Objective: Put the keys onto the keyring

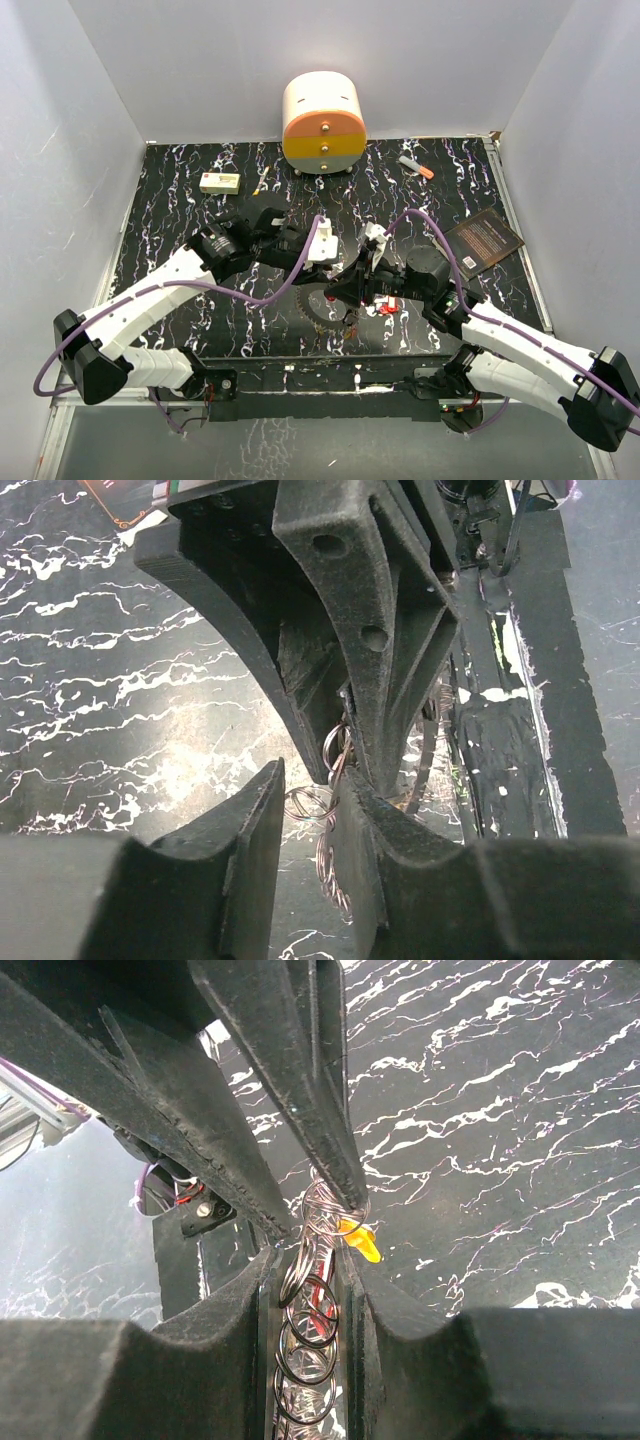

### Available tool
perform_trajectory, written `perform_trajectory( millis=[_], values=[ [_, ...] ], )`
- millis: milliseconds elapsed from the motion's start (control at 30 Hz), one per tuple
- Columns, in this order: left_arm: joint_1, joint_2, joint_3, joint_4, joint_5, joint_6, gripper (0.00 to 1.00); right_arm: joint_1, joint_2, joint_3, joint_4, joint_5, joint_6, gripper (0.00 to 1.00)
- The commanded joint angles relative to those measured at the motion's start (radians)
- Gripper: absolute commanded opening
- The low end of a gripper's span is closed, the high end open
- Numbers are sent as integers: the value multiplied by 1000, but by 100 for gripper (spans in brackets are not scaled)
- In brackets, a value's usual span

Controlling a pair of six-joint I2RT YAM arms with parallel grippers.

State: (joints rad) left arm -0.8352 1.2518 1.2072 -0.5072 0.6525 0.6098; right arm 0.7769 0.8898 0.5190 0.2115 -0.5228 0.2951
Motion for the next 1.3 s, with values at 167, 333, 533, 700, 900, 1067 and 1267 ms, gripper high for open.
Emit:
perform_trajectory(
  millis=[167, 333, 533, 700, 900, 1067, 1267],
  values=[
    [2, 8, 61, -44, 52, -7, 22, 5, -6, 45, 110, -10, -3, 8],
    [0, 28, 51, -20, 61, -36, 19, 11, 13, 75, 78, -13, -27, 8],
    [-4, 30, 43, -23, 63, -43, 19, 15, 12, 72, 81, -5, -30, 8],
    [-5, 39, 49, -46, 77, -35, 17, 16, 14, 75, 81, -4, -33, 8],
    [-5, 43, 57, -61, 106, -35, 17, 16, 18, 79, 80, 0, -36, 8],
    [-5, 40, 46, -60, 107, -35, 10, 16, 11, 78, 80, 2, -37, 8],
    [-5, 33, 31, -52, 98, -31, 0, 16, 0, 73, 77, 7, -36, 8]
  ],
)
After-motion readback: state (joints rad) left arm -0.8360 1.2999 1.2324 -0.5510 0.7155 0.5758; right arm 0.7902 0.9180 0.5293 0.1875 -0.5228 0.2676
